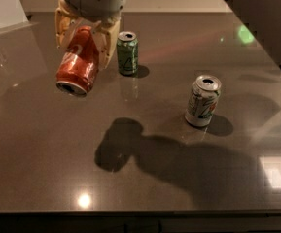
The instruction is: Pick coke can
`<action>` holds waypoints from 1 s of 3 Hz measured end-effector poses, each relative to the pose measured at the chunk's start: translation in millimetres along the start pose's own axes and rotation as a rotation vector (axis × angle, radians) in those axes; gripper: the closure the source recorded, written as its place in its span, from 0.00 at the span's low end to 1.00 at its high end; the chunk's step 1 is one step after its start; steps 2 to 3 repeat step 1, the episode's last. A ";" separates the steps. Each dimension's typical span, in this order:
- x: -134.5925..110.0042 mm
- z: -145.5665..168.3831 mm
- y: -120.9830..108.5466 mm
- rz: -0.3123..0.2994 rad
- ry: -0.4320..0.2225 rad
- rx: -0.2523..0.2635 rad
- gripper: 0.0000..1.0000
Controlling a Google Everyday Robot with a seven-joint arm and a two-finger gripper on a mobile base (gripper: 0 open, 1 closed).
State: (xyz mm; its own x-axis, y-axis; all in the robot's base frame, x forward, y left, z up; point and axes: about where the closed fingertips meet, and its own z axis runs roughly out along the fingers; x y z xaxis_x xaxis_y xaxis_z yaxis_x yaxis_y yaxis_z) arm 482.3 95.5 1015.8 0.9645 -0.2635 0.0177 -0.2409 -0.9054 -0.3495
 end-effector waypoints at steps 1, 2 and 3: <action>2.2 0.5 -7.9 -0.002 0.011 0.028 1.00; 2.2 0.5 -7.9 -0.002 0.011 0.028 1.00; 2.2 0.5 -7.9 -0.002 0.011 0.028 1.00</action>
Offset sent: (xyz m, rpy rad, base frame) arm 0.0000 0.0000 0.0000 0.0000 0.0000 0.0000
